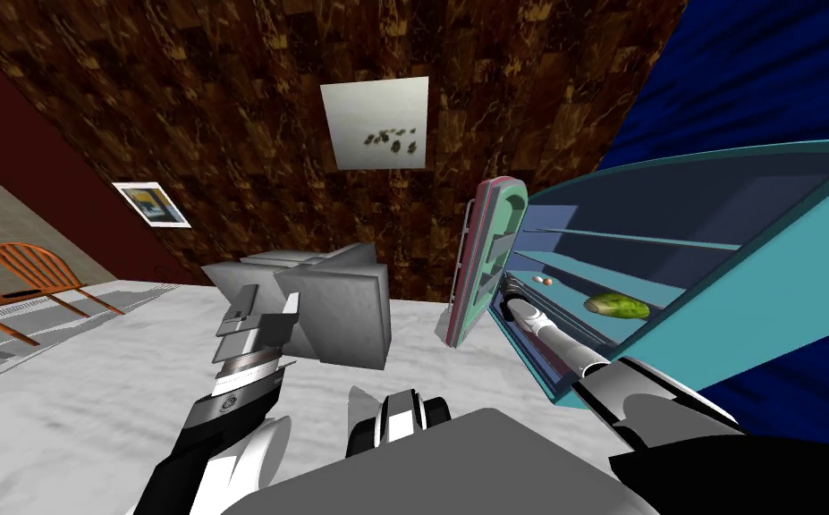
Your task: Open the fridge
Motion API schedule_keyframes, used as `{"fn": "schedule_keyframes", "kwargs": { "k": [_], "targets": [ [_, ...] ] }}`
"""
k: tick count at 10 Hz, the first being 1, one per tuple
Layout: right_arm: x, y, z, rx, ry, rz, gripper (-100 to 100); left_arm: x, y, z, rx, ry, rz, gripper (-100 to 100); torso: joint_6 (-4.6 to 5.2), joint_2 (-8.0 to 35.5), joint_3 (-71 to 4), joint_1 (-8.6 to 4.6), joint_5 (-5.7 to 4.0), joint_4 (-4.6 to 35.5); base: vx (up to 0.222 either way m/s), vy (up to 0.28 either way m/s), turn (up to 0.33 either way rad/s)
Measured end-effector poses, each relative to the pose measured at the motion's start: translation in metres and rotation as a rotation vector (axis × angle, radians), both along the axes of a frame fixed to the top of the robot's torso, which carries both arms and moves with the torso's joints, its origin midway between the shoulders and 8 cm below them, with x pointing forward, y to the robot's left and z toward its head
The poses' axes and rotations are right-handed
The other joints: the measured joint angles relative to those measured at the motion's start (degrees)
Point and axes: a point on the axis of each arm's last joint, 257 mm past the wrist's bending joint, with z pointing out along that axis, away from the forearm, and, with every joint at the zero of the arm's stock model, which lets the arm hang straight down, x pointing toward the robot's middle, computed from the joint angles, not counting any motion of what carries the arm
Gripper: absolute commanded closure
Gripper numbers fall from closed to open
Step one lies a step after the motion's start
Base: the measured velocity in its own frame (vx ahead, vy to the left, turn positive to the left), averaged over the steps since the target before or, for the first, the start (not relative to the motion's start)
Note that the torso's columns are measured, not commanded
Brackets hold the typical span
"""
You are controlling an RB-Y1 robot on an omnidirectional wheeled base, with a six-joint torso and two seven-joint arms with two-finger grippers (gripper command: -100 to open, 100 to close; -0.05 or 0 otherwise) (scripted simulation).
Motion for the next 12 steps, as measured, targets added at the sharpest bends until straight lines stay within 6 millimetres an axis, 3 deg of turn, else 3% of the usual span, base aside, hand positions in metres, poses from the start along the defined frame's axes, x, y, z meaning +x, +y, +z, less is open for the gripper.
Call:
{"fn": "schedule_keyframes", "kwargs": {
  "k": [12],
  "targets": [
    [-0.003, -0.036, 0.008, -0.009, 0.01, -0.242, -100, 0.0, 0.0, 0.0, 0.0, 0.0, 0.0, 0, 0.03, 0.1, 0.1, -0.17, -0.05, 0.0, -0.126, -0.069, 0.193]
  ]
}}
